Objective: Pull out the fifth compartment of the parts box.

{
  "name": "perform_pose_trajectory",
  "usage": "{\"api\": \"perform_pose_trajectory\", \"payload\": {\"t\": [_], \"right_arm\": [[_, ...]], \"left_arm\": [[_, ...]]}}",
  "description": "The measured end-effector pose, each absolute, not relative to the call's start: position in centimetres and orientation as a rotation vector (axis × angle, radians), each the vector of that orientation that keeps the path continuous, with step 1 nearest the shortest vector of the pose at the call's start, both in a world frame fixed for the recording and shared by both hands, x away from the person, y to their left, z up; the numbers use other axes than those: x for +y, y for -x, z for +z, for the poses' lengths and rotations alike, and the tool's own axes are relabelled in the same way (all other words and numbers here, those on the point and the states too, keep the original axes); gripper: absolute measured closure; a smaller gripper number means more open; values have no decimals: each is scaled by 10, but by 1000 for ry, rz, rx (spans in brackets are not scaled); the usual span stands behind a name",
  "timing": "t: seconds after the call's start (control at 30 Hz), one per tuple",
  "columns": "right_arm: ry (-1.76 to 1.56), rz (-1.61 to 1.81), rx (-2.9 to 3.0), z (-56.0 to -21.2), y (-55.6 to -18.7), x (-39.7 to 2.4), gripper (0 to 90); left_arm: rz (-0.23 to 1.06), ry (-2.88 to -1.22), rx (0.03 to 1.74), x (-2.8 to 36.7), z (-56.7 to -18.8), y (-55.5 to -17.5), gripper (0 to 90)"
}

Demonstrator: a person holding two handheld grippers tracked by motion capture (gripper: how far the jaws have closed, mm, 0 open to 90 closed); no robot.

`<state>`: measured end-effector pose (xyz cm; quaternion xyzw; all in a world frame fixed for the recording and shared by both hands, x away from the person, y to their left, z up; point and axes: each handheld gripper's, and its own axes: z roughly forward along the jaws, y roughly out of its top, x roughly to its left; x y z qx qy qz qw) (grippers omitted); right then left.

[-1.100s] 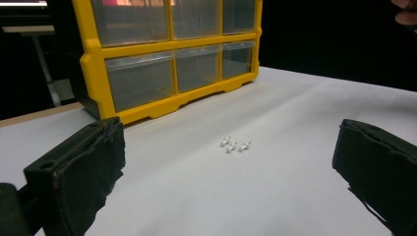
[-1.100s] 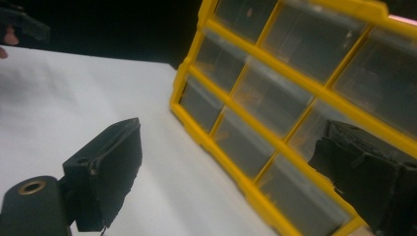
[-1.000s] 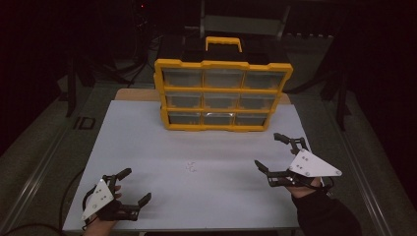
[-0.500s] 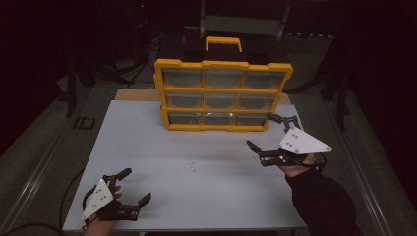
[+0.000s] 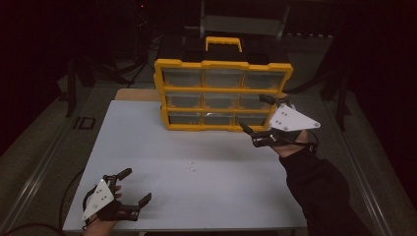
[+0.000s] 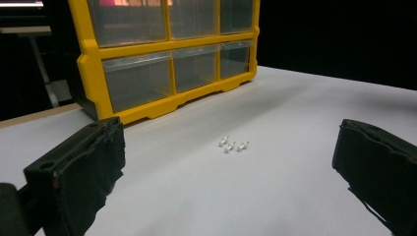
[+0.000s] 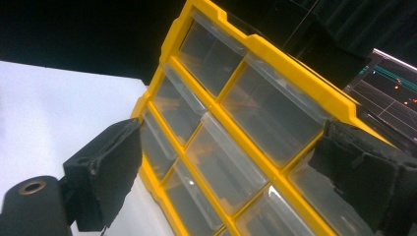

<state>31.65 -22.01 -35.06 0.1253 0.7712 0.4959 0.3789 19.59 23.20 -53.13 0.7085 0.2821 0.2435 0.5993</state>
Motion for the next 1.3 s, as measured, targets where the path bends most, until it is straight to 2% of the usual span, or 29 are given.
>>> {"api": "perform_pose_trajectory", "payload": {"t": [0.73,1.3], "right_arm": [[-272,1176,2052,-339,-367,-185,98],[-207,1116,2164,-359,-394,-158,121]], "left_arm": [[556,-1649,644,231,-532,-195,0],[552,-1649,641,231,-532,-196,0]]}}
